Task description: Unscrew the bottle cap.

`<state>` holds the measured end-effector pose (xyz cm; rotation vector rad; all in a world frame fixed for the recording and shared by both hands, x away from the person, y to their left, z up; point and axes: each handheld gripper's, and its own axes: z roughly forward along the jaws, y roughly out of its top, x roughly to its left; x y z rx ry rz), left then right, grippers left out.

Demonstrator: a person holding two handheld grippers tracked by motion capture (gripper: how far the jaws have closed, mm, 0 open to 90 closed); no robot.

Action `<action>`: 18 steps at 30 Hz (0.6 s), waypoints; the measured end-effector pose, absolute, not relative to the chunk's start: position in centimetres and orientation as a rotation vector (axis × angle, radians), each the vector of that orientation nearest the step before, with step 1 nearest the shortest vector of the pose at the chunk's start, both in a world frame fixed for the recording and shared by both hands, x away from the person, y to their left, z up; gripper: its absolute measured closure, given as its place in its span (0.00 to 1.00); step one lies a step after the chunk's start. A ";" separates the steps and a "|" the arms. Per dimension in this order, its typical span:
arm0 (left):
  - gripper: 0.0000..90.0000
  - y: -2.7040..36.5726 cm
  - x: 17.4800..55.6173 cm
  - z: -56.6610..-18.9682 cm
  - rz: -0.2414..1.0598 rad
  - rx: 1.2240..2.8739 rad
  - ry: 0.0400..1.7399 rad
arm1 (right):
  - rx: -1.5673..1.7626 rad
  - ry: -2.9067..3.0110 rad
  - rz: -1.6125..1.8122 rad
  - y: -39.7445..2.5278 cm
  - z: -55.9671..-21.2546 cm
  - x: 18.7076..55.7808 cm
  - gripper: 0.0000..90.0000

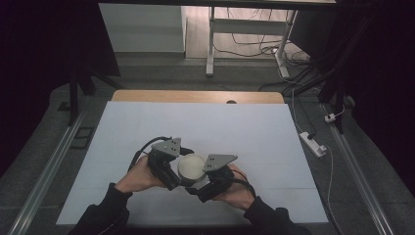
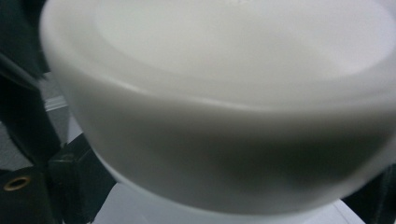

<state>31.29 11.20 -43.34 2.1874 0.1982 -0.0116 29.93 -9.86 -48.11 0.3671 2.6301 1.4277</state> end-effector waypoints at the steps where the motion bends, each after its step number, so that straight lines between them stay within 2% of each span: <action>1: 0.03 11.2 31.3 -43.4 -0.016 2.187 0.193 | 0.367 2.630 1.428 -9.9 -48.1 29.9 0.07; 2: 0.07 11.1 31.3 -43.4 -0.009 2.189 0.193 | 0.345 2.636 1.429 -9.7 -48.1 29.8 0.07; 7: 0.09 11.0 31.1 -43.5 0.014 2.179 0.222 | 0.355 2.635 1.423 -9.7 -48.1 29.8 0.07; 13: 0.09 10.0 31.1 -43.5 0.082 2.161 0.425 | 0.468 2.583 1.394 -9.9 -48.2 30.3 0.07; 18: 0.09 8.7 30.5 -43.3 0.192 2.152 0.621 | 0.565 2.534 1.338 -9.8 -48.4 30.7 0.07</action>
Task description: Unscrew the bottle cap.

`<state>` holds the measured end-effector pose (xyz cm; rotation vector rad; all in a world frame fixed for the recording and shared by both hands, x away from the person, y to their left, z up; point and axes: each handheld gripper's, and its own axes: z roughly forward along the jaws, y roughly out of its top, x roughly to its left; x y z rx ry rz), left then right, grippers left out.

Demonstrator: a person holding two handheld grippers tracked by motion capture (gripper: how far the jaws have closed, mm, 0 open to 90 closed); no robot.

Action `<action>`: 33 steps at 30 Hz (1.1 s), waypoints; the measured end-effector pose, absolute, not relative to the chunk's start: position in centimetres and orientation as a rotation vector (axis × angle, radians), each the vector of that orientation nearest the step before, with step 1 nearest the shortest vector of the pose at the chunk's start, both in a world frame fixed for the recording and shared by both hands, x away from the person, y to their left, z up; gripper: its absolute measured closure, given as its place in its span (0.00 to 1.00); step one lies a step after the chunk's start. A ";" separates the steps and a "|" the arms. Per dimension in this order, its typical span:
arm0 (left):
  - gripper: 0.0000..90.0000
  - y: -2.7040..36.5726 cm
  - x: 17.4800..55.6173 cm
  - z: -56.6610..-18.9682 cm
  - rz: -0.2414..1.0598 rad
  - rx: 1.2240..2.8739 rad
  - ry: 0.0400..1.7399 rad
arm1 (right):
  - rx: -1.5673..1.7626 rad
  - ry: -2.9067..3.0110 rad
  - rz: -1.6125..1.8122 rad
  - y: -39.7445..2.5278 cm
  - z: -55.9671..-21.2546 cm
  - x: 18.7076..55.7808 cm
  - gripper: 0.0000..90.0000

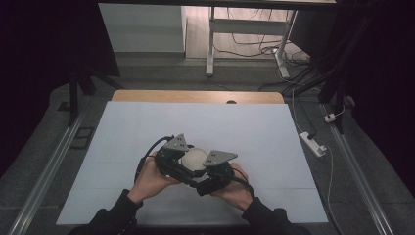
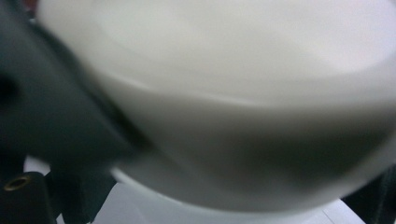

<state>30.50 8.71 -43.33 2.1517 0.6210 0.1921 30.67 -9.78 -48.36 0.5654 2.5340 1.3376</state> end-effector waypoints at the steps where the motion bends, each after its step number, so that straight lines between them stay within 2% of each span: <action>1: 0.09 8.5 30.4 -43.3 0.215 2.159 0.644 | 0.583 2.522 1.323 -9.7 -48.4 30.7 0.07; 6: 0.08 8.0 30.1 -43.4 0.254 2.169 0.653 | 0.622 2.511 1.301 -9.7 -48.6 30.8 0.07; 7: 0.03 8.1 30.2 -43.3 0.235 2.175 0.637 | 0.617 2.513 1.314 -9.7 -48.5 30.8 0.07; 9: 0.02 8.5 30.3 -43.0 0.202 2.176 0.602 | 0.601 2.516 1.328 -9.8 -48.4 30.8 0.07; 17: 0.03 11.1 30.6 -41.9 0.076 2.192 0.346 | 0.476 2.579 1.397 -10.2 -48.2 30.5 0.07; 24: 0.04 11.2 30.4 -42.5 0.015 2.204 0.184 | 0.338 2.620 1.464 -9.8 -48.0 29.7 0.07; 29: 0.08 11.1 30.4 -42.8 0.012 2.192 0.173 | 0.309 2.630 1.460 -9.5 -47.9 29.3 0.07; 33: 0.09 10.9 30.5 -42.9 0.037 2.183 0.242 | 0.340 2.616 1.440 -9.5 -47.9 29.4 0.07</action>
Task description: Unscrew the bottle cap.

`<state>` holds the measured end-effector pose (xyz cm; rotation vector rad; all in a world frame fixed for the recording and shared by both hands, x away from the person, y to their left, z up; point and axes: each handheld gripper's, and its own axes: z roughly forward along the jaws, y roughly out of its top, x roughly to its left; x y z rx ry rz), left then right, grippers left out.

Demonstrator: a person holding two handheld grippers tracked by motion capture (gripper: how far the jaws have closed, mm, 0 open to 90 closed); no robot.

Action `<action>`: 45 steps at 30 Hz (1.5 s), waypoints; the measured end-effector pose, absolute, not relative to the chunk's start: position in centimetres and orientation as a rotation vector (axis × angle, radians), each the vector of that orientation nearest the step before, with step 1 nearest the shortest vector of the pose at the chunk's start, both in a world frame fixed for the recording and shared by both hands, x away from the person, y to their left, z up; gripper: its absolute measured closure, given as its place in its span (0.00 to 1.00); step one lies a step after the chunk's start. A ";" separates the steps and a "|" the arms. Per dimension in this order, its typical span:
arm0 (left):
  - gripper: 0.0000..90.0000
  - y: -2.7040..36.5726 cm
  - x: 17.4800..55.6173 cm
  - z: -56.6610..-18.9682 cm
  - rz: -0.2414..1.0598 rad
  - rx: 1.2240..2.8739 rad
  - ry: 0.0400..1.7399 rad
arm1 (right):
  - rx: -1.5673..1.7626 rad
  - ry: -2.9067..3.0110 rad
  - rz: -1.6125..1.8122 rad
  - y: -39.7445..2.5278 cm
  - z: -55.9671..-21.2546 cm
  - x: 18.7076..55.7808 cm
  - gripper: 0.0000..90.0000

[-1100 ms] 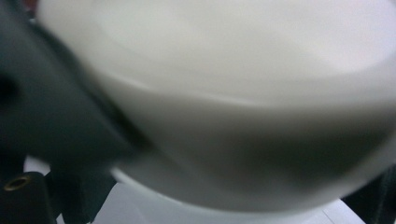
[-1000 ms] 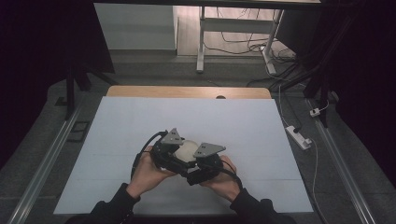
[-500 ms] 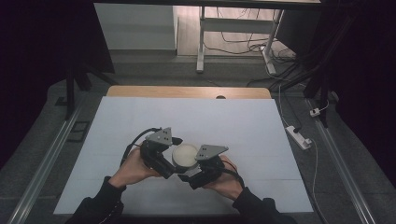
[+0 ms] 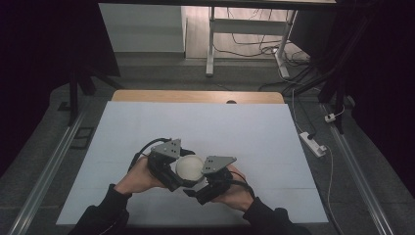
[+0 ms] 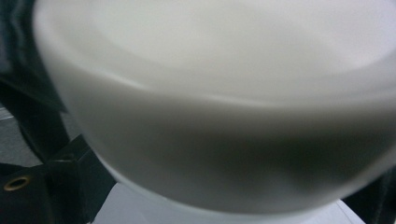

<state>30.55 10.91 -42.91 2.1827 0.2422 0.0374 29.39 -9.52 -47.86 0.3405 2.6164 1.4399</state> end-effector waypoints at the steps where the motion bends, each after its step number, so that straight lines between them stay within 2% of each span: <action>1: 0.09 10.8 30.6 -43.0 0.046 2.183 0.269 | 0.376 2.603 1.417 -9.5 -47.9 29.6 0.07; 7: 0.09 9.7 30.7 -43.2 0.121 2.169 0.480 | 0.529 2.553 1.358 -9.5 -48.3 30.2 0.07; 12: 0.09 8.9 30.5 -43.2 0.190 2.170 0.573 | 0.583 2.529 1.335 -9.4 -48.5 30.5 0.07; 45: 0.09 11.5 28.8 -41.8 0.232 2.127 0.588 | 0.656 2.471 1.319 -11.2 -48.5 32.1 0.07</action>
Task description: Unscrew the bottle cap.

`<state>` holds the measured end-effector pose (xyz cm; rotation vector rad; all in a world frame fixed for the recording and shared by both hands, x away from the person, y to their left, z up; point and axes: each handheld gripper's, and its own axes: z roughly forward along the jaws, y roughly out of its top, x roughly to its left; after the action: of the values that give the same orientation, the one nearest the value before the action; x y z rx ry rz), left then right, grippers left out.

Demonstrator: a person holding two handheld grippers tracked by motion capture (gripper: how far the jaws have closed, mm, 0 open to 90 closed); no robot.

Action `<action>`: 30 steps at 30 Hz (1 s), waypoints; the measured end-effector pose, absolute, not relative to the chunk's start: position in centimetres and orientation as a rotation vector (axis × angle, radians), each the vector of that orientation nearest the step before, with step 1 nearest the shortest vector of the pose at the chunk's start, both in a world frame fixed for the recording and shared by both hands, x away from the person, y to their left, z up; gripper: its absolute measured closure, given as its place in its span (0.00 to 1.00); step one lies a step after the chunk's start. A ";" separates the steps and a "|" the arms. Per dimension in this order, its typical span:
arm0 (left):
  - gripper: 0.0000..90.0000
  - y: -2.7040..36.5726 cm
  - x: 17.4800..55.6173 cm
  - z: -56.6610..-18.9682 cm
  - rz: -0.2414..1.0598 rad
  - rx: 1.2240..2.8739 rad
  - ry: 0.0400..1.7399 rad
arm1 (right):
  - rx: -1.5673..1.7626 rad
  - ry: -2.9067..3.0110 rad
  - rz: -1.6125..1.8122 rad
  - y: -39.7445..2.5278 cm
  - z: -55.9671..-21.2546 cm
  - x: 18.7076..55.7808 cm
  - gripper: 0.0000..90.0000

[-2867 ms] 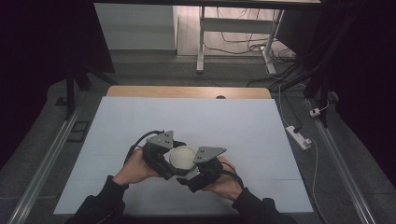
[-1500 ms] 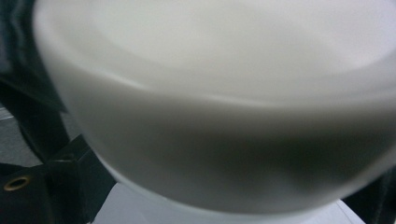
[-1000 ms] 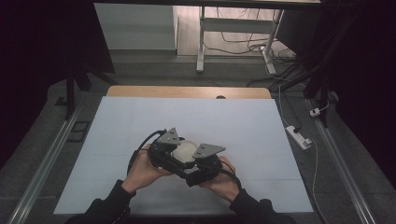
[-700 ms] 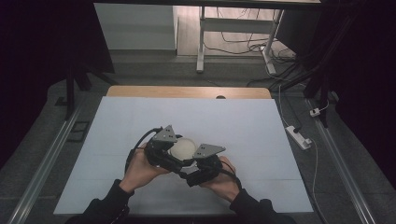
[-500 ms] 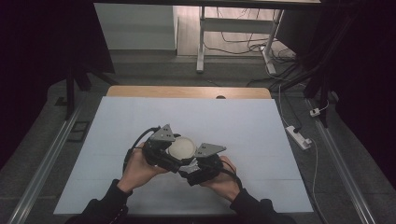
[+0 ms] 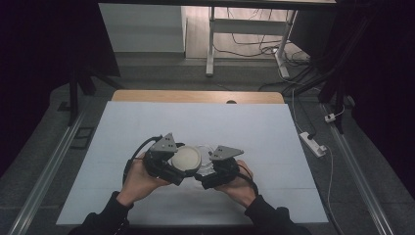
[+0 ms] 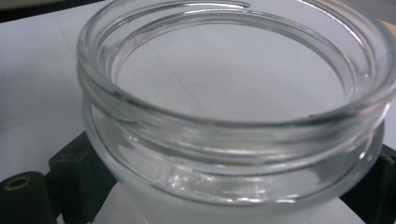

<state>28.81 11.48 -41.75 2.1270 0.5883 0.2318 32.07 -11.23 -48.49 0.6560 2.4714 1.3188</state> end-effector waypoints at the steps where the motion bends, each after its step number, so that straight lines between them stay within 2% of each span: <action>1: 0.09 11.6 28.7 -41.8 0.227 2.123 0.587 | 0.660 2.470 1.319 -11.3 -48.5 32.1 0.07; 16: 0.09 12.8 26.8 -43.4 0.168 2.105 0.570 | 0.677 2.447 1.321 -12.0 -48.3 32.9 0.07; 30: 0.09 12.1 25.1 -45.3 0.150 2.129 0.525 | 0.711 2.421 1.366 -12.1 -47.8 33.7 0.07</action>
<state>25.07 12.12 -45.30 2.1294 0.5253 0.1503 33.75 -12.05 -47.82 0.7107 2.4207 1.3656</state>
